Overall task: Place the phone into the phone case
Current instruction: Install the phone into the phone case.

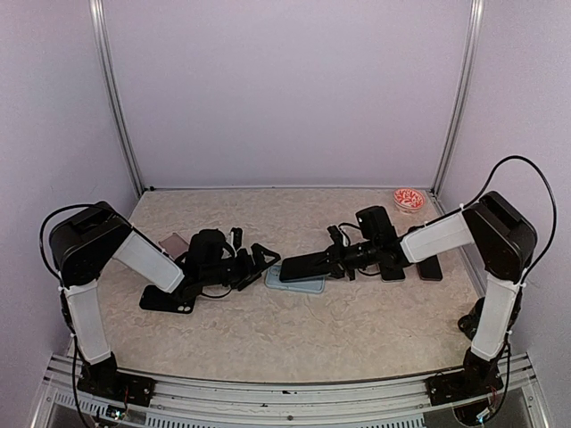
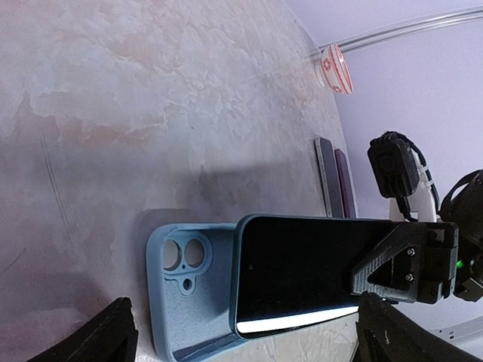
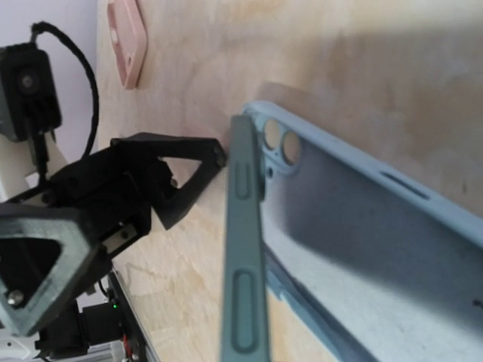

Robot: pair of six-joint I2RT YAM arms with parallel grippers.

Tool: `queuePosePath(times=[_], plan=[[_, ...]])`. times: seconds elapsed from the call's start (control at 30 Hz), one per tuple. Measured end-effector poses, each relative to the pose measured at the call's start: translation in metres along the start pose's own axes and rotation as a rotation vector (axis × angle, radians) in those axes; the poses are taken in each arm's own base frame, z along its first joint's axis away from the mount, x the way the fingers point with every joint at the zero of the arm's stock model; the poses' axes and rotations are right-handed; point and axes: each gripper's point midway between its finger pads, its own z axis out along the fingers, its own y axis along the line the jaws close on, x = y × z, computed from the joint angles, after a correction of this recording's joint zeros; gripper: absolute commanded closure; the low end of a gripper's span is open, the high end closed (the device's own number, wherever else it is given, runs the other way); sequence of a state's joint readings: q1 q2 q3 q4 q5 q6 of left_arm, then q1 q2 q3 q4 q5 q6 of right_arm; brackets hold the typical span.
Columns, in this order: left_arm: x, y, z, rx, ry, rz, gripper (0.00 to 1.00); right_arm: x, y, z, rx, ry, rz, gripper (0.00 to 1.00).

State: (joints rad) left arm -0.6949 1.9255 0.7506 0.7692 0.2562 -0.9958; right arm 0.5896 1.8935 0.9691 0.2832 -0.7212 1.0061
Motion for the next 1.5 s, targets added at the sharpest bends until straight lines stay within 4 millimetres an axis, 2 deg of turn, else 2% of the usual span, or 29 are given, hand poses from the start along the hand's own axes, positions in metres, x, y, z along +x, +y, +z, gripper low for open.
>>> queuePosePath(times=[0.47,0.67,1.5], plan=[[0.006,-0.008,0.002,0.028,0.008,-0.003,0.01,0.006,-0.009,0.01,0.001,0.024,0.03,1.0],[0.014,-0.002,0.006,0.02,0.027,-0.015,0.01,0.008,-0.012,0.014,-0.007,0.035,0.04,1.0],[0.014,-0.003,0.008,0.037,0.02,-0.017,0.01,0.008,-0.016,0.024,-0.065,0.053,0.085,1.0]])
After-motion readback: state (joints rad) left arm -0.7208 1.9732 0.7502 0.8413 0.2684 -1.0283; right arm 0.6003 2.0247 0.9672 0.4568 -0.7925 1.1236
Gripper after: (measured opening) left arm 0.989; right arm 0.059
